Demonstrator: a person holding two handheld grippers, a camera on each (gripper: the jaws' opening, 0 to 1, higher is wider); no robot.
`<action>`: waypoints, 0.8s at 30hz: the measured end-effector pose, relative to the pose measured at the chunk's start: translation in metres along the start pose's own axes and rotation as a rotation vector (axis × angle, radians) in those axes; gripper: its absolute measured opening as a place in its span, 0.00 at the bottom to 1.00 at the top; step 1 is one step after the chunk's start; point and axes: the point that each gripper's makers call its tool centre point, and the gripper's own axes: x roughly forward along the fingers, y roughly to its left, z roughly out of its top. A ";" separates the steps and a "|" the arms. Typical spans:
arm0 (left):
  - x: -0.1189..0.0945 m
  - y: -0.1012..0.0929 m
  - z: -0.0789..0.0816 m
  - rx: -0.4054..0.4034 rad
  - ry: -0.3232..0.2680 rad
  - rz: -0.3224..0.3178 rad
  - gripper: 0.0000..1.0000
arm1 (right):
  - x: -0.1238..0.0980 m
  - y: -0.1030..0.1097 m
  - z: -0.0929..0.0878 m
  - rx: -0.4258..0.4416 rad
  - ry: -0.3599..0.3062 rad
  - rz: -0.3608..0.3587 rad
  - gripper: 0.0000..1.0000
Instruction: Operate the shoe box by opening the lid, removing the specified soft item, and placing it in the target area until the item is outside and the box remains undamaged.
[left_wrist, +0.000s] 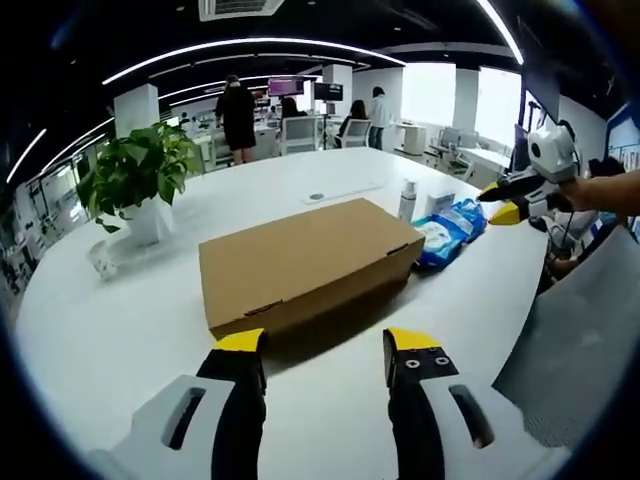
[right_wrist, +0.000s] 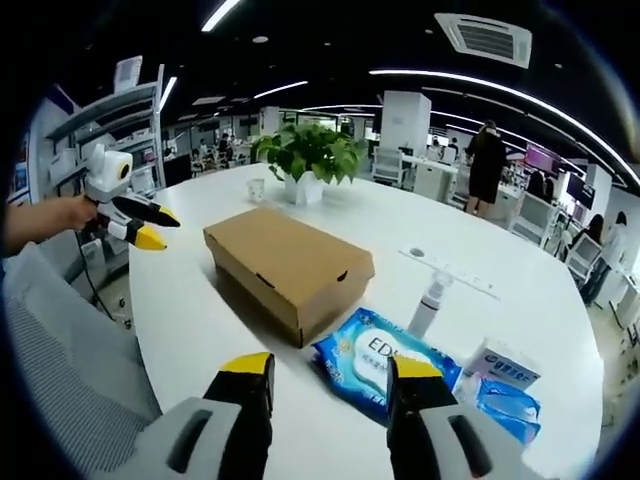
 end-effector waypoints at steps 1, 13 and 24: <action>-0.002 -0.003 0.000 -0.002 0.000 -0.003 0.48 | -0.005 -0.002 -0.001 0.008 -0.005 -0.009 0.44; -0.024 -0.032 -0.004 -0.004 -0.022 -0.015 0.59 | -0.052 -0.013 -0.024 0.032 -0.019 -0.075 0.53; -0.045 -0.048 -0.002 -0.012 -0.053 -0.009 0.69 | -0.093 -0.014 -0.037 0.053 -0.041 -0.140 0.62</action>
